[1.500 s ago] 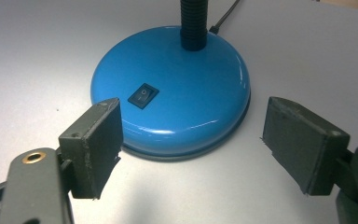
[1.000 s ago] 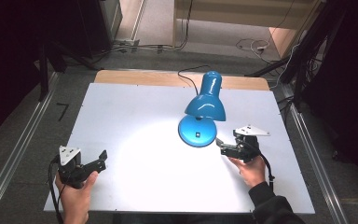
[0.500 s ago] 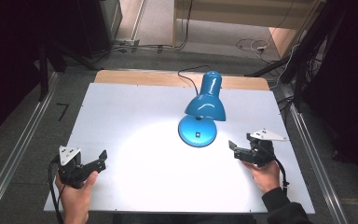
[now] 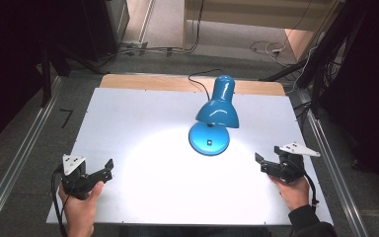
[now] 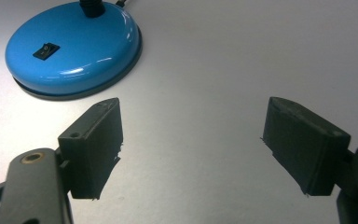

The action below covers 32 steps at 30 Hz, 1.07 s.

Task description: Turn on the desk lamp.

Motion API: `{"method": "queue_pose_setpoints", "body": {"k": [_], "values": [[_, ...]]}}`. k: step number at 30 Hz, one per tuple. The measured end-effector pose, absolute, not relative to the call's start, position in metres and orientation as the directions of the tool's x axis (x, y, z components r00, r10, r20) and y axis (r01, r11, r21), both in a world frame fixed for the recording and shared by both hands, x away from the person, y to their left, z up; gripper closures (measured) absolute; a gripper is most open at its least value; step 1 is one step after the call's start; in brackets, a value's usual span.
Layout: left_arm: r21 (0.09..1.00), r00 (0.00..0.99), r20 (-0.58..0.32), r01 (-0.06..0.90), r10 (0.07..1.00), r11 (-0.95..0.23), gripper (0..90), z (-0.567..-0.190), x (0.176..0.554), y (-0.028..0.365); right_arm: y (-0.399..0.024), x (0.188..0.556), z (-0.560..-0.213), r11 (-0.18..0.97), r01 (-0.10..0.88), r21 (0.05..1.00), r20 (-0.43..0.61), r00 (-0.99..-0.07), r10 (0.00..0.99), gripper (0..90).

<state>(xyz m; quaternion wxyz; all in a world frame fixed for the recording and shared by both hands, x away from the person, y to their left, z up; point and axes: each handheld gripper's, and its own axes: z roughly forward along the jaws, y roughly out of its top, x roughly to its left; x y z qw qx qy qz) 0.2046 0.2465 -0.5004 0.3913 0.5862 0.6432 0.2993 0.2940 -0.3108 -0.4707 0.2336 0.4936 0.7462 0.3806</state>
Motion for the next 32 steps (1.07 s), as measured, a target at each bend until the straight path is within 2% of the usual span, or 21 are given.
{"method": "queue_pose_setpoints", "body": {"k": [24,29,32], "values": [[0.838,-0.01,-0.162,0.527,0.987,0.143,7.0,-0.502,0.205,0.247,-0.359,0.275,-0.476,0.15,0.589,0.794,0.055,-0.316,0.947,17.6],[0.838,-0.01,-0.163,0.527,0.987,0.144,7.0,-0.502,0.205,0.247,-0.373,0.272,-0.483,0.134,0.619,0.774,0.057,-0.279,0.959,14.0],[0.838,-0.007,-0.163,0.527,0.987,0.143,7.0,-0.502,0.205,0.246,-0.38,0.277,-0.496,0.122,0.691,0.713,0.054,-0.228,0.972,10.7]]}}
